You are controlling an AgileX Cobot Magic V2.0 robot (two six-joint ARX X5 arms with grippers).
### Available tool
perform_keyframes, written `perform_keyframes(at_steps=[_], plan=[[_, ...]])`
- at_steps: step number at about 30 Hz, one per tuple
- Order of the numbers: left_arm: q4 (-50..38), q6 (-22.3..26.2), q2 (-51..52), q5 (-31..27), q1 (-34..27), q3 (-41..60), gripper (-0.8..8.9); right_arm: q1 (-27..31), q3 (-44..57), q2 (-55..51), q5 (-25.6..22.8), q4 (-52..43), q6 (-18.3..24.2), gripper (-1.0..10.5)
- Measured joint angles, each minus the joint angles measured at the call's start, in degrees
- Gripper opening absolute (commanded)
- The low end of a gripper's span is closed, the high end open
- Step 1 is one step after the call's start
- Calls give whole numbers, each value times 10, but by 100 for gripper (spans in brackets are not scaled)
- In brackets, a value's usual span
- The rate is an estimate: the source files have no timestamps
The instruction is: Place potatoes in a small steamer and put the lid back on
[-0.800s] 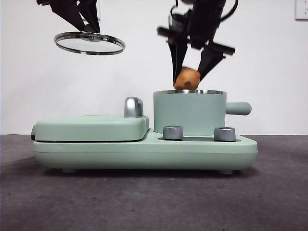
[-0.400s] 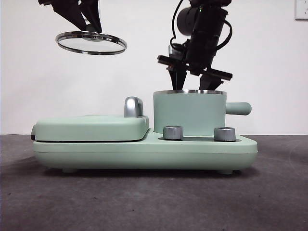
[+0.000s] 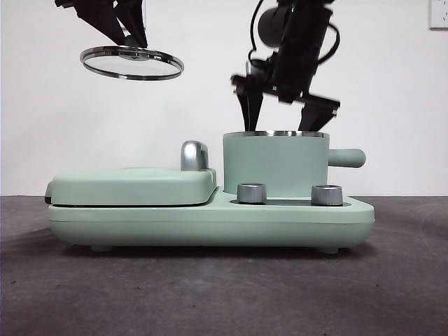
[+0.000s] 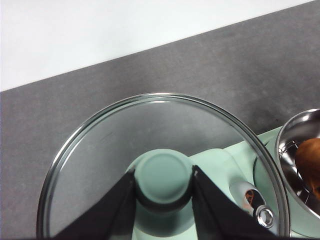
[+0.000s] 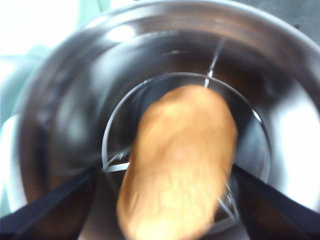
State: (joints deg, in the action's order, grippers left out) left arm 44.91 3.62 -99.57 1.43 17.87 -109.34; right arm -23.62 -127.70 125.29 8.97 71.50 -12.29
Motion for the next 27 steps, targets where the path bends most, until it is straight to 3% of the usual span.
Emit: perform_keyframes(at_steps=[7, 12, 18, 27], plan=[[3, 0, 0, 0, 0, 0, 17, 1, -146, -3, -45, 54, 23, 442], [3, 0, 0, 0, 4, 0, 17, 2, -146, -53, -42, 54, 36, 442], [4, 0, 0, 0, 17, 0, 17, 1, -54, -164, -42, 54, 47, 442], [3, 0, 0, 0, 54, 0, 17, -1, 200, -422, -47, 54, 61, 441]])
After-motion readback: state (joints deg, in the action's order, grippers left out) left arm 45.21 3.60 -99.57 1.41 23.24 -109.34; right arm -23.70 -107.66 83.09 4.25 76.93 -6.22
